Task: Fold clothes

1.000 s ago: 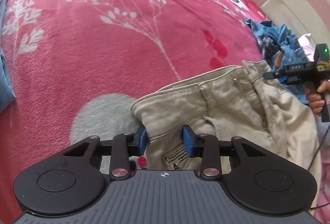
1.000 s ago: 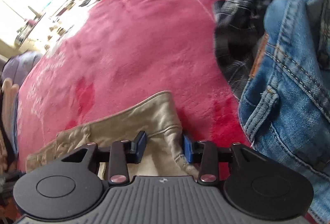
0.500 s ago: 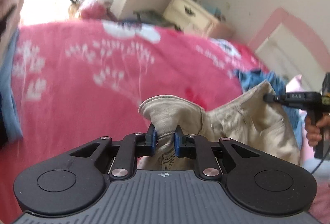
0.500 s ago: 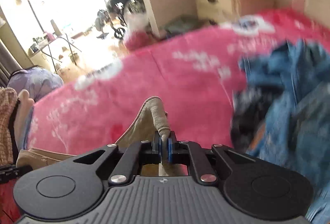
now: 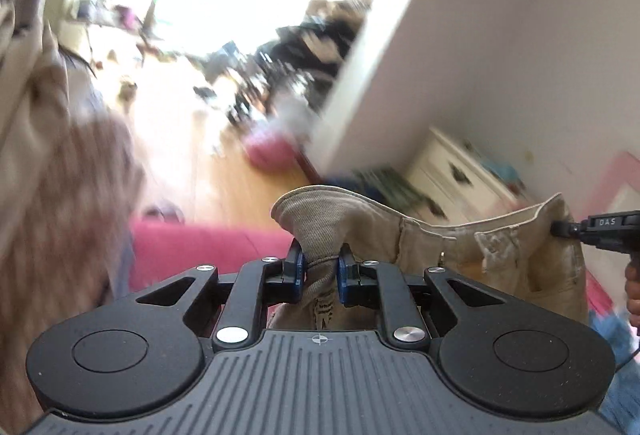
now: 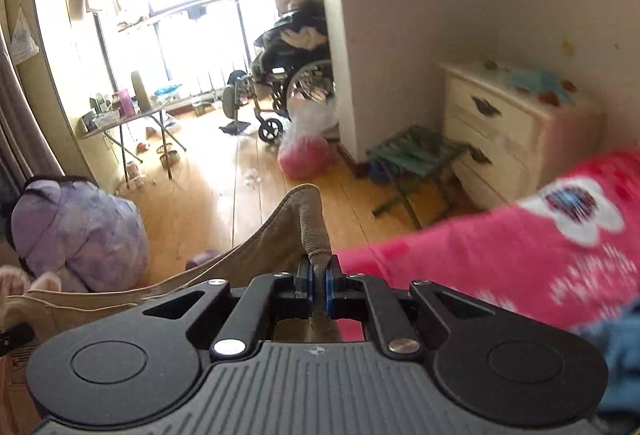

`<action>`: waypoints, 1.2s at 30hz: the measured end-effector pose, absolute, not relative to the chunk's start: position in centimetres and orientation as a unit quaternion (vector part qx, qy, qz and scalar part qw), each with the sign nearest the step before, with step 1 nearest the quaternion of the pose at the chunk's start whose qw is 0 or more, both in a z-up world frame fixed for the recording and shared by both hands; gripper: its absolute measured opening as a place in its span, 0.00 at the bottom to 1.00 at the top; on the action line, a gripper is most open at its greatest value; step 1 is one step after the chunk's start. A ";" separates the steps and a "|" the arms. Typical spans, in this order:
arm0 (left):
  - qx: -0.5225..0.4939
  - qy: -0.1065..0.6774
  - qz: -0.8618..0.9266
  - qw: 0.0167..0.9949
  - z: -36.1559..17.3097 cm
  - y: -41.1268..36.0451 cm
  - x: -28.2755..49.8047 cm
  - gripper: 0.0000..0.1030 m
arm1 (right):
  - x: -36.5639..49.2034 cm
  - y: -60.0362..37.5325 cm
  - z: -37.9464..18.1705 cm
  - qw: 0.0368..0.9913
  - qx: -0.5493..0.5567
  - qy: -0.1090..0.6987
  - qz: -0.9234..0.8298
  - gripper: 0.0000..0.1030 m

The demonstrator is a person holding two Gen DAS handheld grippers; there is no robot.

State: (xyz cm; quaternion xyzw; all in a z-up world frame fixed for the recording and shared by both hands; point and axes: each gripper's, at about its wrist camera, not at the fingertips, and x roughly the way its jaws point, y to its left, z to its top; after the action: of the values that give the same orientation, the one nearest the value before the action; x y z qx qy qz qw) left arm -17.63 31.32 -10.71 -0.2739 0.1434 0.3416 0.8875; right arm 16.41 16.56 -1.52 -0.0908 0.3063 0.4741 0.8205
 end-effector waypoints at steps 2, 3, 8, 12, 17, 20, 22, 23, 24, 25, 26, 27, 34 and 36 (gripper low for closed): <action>-0.268 0.133 0.363 0.882 -10.5 33.1 -17.1 0.14 | 16.9 19.4 -1.3 0.821 -0.096 0.301 0.476 0.07; -0.263 0.128 0.373 0.881 -10.4 33.7 -16.8 0.14 | 17.2 20.7 -1.2 0.821 -0.098 0.300 0.475 0.07; -0.231 0.115 0.411 0.874 -9.9 35.8 -15.8 0.14 | 17.9 25.6 -1.3 0.823 -0.099 0.298 0.474 0.07; -0.223 0.157 0.433 0.859 -12.1 36.4 -15.2 0.14 | 17.4 28.2 -4.1 0.821 -0.119 0.313 0.463 0.07; -0.210 0.221 0.452 0.839 -15.2 36.7 -13.9 0.19 | 16.6 30.2 -8.8 0.834 -0.110 0.341 0.419 0.11; -0.196 0.261 0.457 0.827 -16.2 37.0 -13.0 0.28 | 16.1 31.0 -11.2 0.844 -0.123 0.361 0.377 0.29; -0.187 0.267 0.461 0.825 -15.9 36.9 -13.0 0.33 | 15.5 30.7 -11.7 0.852 -0.125 0.356 0.363 0.34; -0.185 0.267 0.461 0.826 -15.6 36.8 -13.0 0.38 | 15.4 30.5 -11.7 0.854 -0.121 0.353 0.362 0.38; -0.184 0.268 0.461 0.826 -15.3 36.7 -13.0 0.39 | 15.3 30.1 -11.6 0.856 -0.117 0.351 0.361 0.39; -0.185 0.267 0.462 0.825 -15.1 36.7 -13.0 0.40 | 15.3 29.6 -11.5 0.857 -0.116 0.349 0.360 0.40; -0.187 0.266 0.465 0.824 -14.9 36.8 -13.0 0.40 | 15.4 29.1 -11.2 0.860 -0.114 0.345 0.358 0.41; -0.189 0.265 0.467 0.822 -14.8 36.9 -13.0 0.40 | 15.7 28.5 -10.8 0.863 -0.110 0.341 0.357 0.41; -0.223 0.200 0.488 0.820 -13.1 37.3 -13.9 0.42 | 16.0 21.5 -6.2 0.861 -0.049 0.326 0.388 0.41; -0.223 0.182 0.493 0.821 -12.4 37.3 -14.1 0.43 | 14.4 18.3 -4.7 0.848 -0.038 0.323 0.418 0.41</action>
State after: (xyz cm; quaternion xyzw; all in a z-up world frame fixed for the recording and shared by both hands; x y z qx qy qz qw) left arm -14.09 37.29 -12.43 -0.2226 0.1824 0.4925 0.8213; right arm 14.37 18.29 -4.71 -0.0380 0.3232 0.4178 0.8483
